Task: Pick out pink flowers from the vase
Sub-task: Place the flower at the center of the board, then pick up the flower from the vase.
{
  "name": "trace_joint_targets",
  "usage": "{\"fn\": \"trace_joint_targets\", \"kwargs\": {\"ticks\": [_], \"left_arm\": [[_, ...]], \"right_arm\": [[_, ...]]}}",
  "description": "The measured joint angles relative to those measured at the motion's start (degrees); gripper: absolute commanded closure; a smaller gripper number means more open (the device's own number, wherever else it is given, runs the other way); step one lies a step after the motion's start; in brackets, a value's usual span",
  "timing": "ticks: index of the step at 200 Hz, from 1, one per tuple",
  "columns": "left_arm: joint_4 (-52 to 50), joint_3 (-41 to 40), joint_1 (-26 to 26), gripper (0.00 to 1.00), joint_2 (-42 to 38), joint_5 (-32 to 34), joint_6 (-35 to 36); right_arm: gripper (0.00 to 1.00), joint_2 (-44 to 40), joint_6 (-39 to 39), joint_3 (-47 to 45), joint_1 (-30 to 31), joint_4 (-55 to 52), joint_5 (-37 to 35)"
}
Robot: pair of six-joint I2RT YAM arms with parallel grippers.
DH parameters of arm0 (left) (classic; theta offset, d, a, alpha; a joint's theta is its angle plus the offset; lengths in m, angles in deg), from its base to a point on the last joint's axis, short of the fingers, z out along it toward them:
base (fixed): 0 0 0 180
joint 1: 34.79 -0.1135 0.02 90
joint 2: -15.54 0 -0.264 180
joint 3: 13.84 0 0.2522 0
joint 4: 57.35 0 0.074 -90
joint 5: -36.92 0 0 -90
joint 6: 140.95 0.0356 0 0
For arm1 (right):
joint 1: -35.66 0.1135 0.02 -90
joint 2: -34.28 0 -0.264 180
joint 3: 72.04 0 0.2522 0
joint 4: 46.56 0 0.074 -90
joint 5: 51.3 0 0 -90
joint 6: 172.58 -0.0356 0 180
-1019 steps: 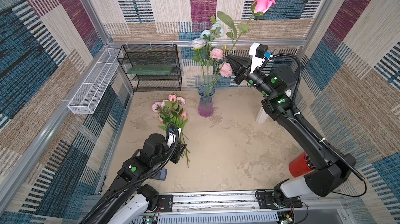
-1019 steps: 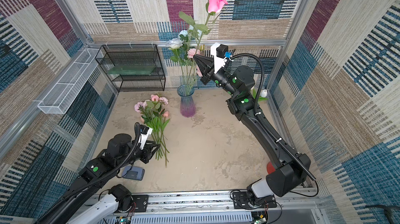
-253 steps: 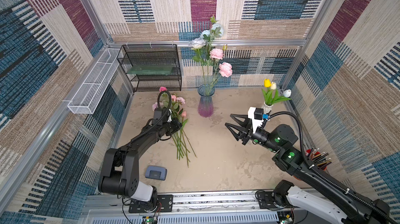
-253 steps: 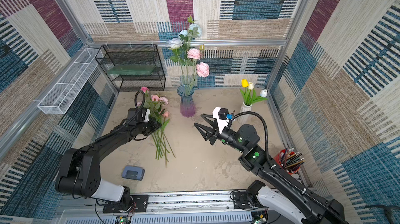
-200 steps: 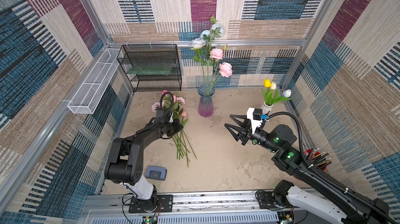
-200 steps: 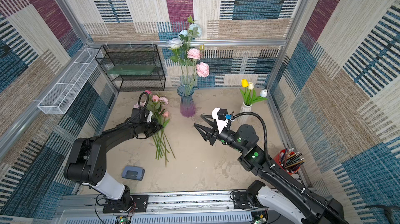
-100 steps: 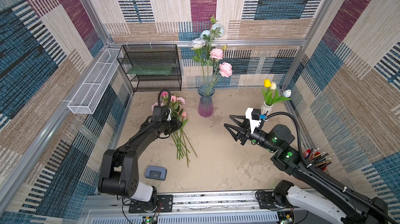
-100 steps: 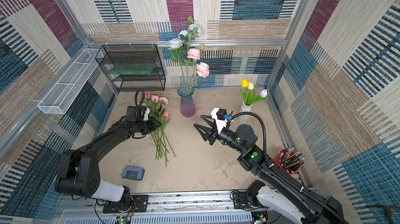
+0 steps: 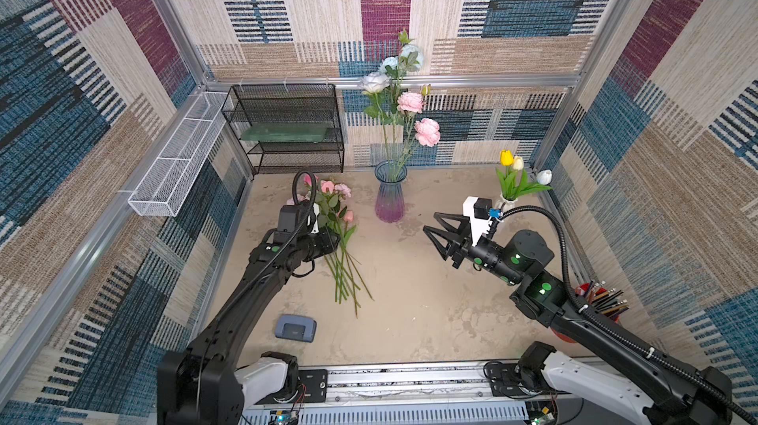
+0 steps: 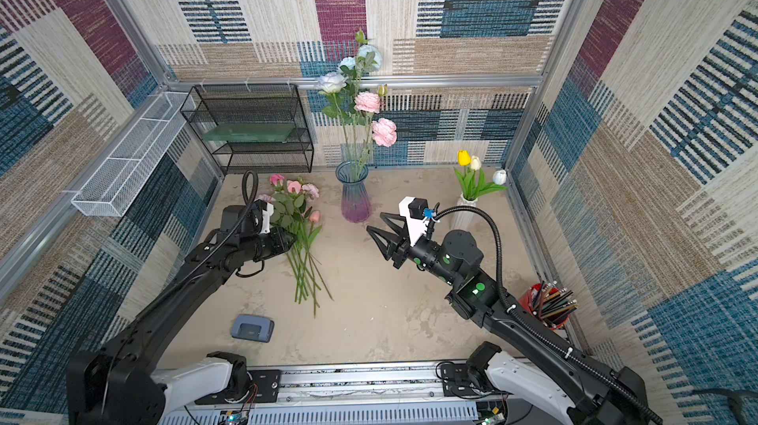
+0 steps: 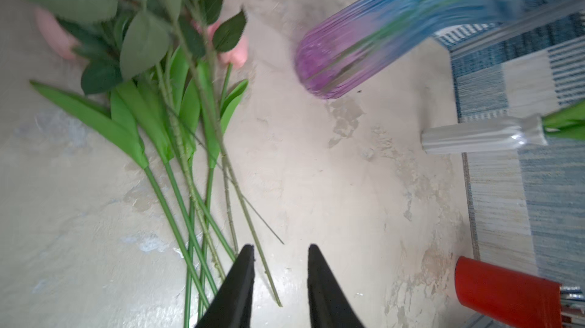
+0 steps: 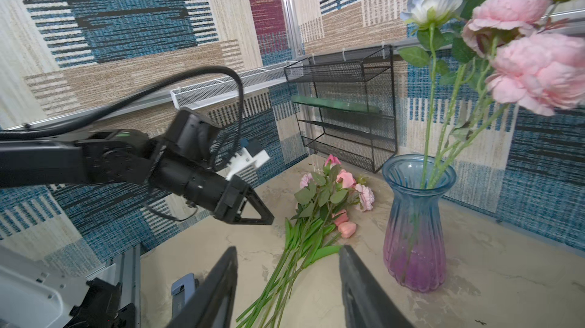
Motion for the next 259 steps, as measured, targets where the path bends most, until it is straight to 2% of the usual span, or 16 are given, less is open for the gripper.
{"fn": "trace_joint_targets", "kwargs": {"ticks": [33,66,128,187,259], "left_arm": [[-4.0,1.0,12.2,0.69,-6.4,8.9,5.8],[-6.8,-0.4,18.0,0.69,-11.4,14.6,11.2],[-10.1,-5.7,19.3,0.69,-20.6,16.3,14.6],[-12.7,-9.8,19.3,0.67,-28.5,13.7,15.1],[-11.6,-10.9,19.3,0.67,-31.3,12.4,15.3]], "right_arm": [[0.56,3.4,-4.2,0.5,-8.3,0.3,1.1],[0.54,10.3,-9.4,1.5,-14.7,4.5,4.8],[0.44,27.9,-8.5,7.8,-14.8,16.7,7.3],[0.43,44.6,-7.1,18.0,-13.8,28.2,6.4],[0.45,55.1,-13.0,20.0,-14.9,41.5,5.0]]}}
